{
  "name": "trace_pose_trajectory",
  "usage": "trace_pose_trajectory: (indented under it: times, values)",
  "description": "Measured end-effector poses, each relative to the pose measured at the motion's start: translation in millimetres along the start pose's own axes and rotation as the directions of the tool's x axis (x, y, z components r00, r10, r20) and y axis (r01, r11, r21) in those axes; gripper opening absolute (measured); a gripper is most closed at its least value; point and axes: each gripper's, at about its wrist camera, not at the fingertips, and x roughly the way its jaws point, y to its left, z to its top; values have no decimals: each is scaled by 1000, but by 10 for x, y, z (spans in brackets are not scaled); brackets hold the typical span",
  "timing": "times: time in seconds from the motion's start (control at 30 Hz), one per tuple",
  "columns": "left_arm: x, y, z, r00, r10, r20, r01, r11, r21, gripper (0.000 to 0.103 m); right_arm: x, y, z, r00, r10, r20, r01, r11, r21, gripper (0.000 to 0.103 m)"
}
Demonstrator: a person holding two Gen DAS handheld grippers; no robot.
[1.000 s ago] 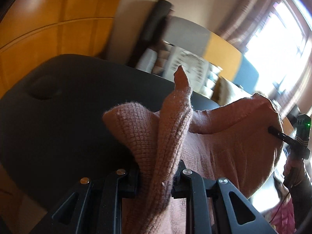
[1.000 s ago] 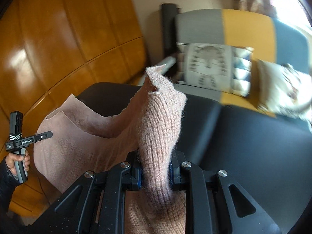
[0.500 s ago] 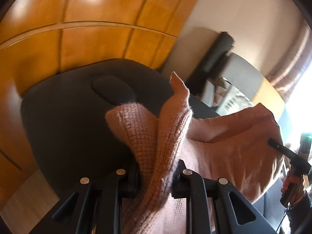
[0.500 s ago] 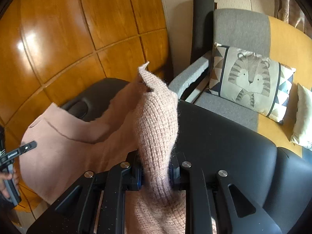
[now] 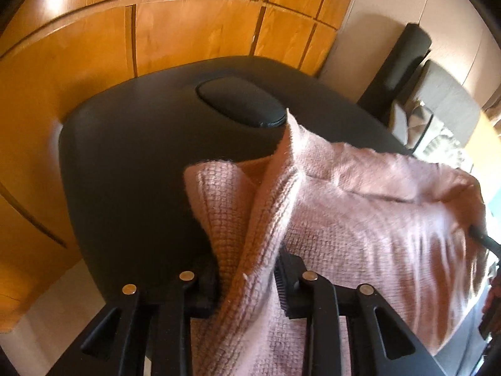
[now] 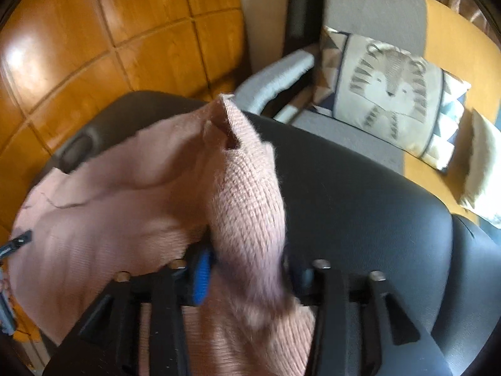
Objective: Fold clothes
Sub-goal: 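Lift the pink sweater with both grippers and carry it across the table, then lower the sweater onto the table and open both grippers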
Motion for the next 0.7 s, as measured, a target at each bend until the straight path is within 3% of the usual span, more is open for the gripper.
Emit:
trace_pose_trajectory:
  times: [0.07, 0.2, 0.37, 0.47, 0.57, 0.63, 0.7]
  values:
    - [55, -11, -27, 999, 33, -13, -32, 999, 10, 34, 39, -42, -40, 998, -52, -21, 52, 999, 3, 58]
    - [60, 80, -33, 1000, 13, -26, -14, 999, -37, 34, -42, -120, -75, 997, -72, -11, 73, 997, 41, 63]
    - [-99, 340, -37, 1000, -7, 10, 8, 986, -166, 34, -391, -75, -36, 984, -146, 102, 142, 989, 42, 64]
    - [-303, 432, -82, 995, 62, 81, -43, 974, -220, 32, -612, 52, 5, 967, -165, 191, 166, 986, 12, 65]
    - [-552, 287, -148, 970, 153, 187, -120, 978, -172, 29, -780, 276, 15, 964, -80, 252, 103, 991, -80, 70]
    - [-594, 17, -181, 967, 123, 225, -116, 992, -43, 29, -741, 416, 16, 972, -32, 231, 65, 988, -140, 70]
    - [-626, -258, -212, 963, 85, 255, -112, 990, 90, 30, -652, 536, 9, 981, 16, 194, 22, 981, -193, 70]
